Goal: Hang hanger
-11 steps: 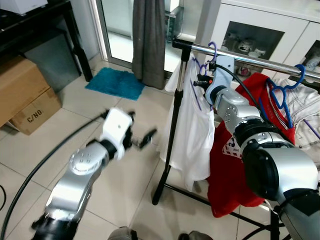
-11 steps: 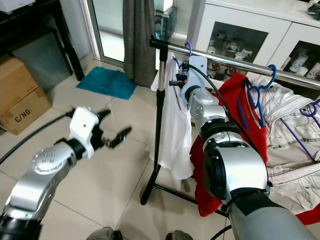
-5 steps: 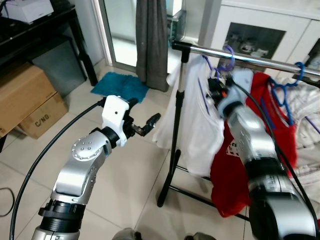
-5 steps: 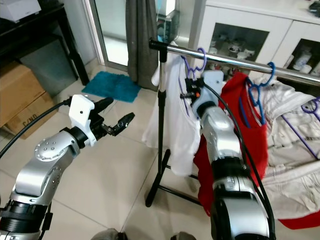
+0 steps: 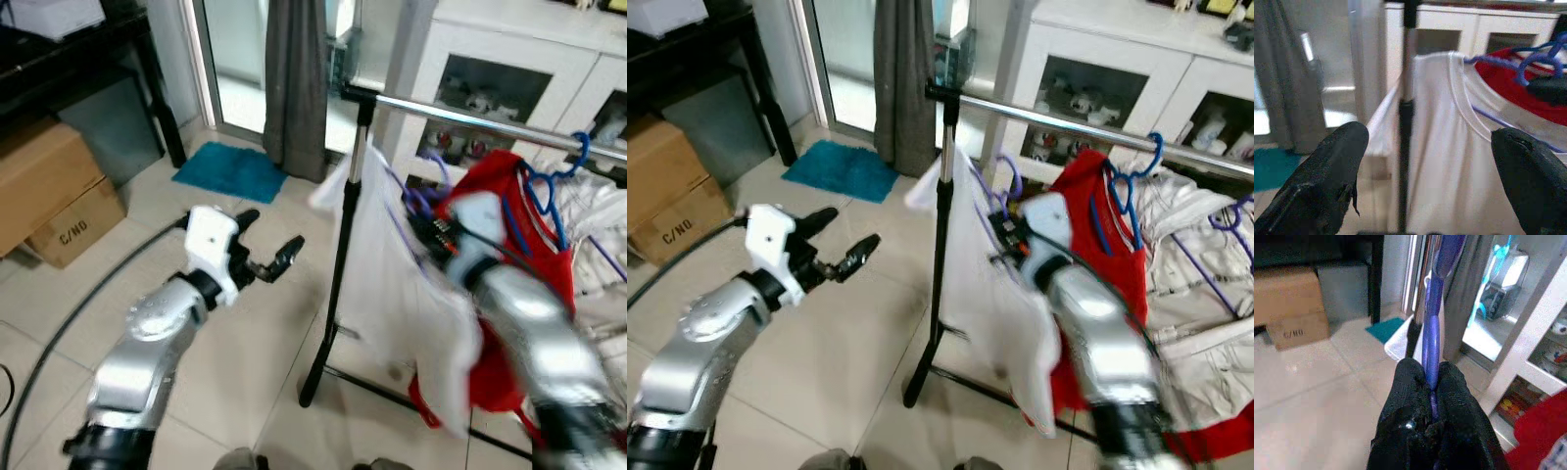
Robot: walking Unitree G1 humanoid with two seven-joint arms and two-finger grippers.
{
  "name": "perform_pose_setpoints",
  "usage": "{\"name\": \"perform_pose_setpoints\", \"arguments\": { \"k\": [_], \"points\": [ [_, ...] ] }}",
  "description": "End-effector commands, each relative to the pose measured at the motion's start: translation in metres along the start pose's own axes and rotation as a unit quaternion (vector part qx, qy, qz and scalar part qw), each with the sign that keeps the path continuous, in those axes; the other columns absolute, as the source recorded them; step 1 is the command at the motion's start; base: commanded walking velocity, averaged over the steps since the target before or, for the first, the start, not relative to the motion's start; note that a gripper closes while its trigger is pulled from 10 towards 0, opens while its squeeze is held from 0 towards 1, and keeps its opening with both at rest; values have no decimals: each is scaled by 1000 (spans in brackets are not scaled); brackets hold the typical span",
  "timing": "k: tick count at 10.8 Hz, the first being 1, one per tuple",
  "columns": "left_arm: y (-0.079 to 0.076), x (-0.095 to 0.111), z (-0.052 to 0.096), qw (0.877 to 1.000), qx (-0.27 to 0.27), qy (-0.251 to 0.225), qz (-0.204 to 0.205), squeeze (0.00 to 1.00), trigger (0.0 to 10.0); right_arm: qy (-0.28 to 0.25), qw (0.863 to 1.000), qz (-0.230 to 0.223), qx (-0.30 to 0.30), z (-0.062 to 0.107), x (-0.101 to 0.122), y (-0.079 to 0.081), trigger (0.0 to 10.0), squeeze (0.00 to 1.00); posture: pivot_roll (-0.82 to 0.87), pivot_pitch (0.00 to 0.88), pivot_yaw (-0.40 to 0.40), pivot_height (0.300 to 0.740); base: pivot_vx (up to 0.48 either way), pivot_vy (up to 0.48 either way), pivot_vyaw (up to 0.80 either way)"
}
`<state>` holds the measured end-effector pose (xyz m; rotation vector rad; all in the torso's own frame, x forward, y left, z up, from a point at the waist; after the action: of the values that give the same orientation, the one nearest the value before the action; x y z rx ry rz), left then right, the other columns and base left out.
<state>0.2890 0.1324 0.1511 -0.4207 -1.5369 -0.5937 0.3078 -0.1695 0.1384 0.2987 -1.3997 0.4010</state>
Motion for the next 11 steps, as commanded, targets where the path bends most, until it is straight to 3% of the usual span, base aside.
{"name": "perform_pose_setpoints", "arguments": {
  "k": [1, 2, 6, 7, 8, 9, 10, 11],
  "points": [
    [-5, 1, 1, 1000, -19, -1, 10, 1000, 10000, -6, 999, 17, 35, 3, 9, 11, 0, 0, -41, 0, -16, 740, 0, 0, 0],
    [-6, -2, -2, 999, -25, -1, 23, 1000, 10000, 7, 996, 34, 79, 16, 11, 27, 0, 0, -38, 0, -14, 740, 0, 0, 0],
    [-12, -8, -13, 999, -31, 22, 36, 1000, 10000, -28, 987, 22, 157, 19, 38, 73, 0, 0, -55, 0, 1, 740, 0, 0, 0],
    [-5, -9, -16, 999, 0, 27, 24, 239, 10000, -44, 984, 7, 171, 16, 46, 83, 0, 0, -52, 0, 0, 740, 0, 0, 0],
    [4, -4, -17, 999, 33, 14, 9, 0, 10000, -46, 982, 2, 183, 14, 49, 89, 0, 0, -47, 0, -7, 740, 0, 0, 0],
    [10, 1, -17, 998, 58, 2, -11, 0, 10000, -43, 981, 2, 186, 14, 49, 91, 0, 0, -46, 0, -9, 740, 0, 0, 0],
    [16, 6, -18, 996, 83, -13, -17, 0, 0, -40, 982, 1, 185, 13, 48, 90, 0, 0, -41, 0, -17, 740, 0, 0, 0],
    [18, 10, -17, 995, 95, -23, -17, 0, 0, -35, 983, -1, 178, 10, 46, 87, 0, 0, -40, 0, -18, 740, 0, 0, 0]
  ]
}}
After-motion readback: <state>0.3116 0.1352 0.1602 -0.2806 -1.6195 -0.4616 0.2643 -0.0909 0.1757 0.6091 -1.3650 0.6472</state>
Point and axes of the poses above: a point about 5 cm out from each wrist's last joint towards the gripper, its own z axis pointing back from the gripper into the wrist, its own x axis along the axis of the wrist's last joint, y = z × x, the point moved 2 cm from there along -z, pointing out of the wrist towards the gripper, and after that the axes turned 5 degrees about -z, right-handed, at the moved point
